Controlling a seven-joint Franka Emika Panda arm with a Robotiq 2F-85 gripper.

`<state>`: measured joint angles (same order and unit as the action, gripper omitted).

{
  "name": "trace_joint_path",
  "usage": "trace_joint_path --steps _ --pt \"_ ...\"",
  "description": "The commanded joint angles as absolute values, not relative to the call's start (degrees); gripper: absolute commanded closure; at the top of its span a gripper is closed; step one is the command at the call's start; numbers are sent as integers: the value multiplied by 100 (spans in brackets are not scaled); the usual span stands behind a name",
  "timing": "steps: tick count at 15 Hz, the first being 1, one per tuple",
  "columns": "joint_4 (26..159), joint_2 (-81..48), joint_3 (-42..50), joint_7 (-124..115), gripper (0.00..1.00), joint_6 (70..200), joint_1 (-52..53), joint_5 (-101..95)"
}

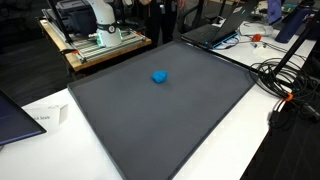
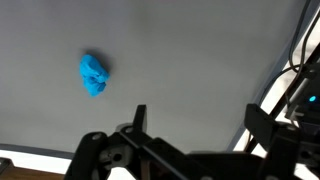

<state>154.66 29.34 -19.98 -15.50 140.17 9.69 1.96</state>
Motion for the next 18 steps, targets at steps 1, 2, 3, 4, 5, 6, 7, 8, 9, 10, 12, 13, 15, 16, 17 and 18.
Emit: trace_joint_path --steps 1,2,3,4,5,6,7,8,9,10,12,13,15,16,17,18 --pt "15459 2520 -1818 -1338 0 14383 1009 48" --pt "15471 2406 -1756 -1237 0 14466 1028 71" --pt "15485 2287 -1756 -1249 0 14570 954 3" --pt "15507 2136 -1689 -1160 0 14705 930 -9" --pt "15524 1987 -1595 -1031 0 14849 936 15" --pt "15538 1847 -1527 -944 0 14994 910 -13" --pt "15557 1706 -1406 -763 0 15140 934 40" --pt "15576 1577 -1317 -625 0 15276 919 31" --pt "15608 1459 -1233 -485 0 15436 887 -12" --pt "15622 1343 -1138 -356 0 15565 870 -3" --pt "15655 1106 -972 -130 0 15859 800 -32" --pt "15649 1004 -936 -109 0 15981 719 -136" --pt "15642 803 -773 158 0 16217 699 -74" --pt "15628 698 -671 354 0 16312 726 61" --pt "15617 596 -593 501 0 16396 731 130" --pt "15614 503 -524 652 0 16493 736 185"
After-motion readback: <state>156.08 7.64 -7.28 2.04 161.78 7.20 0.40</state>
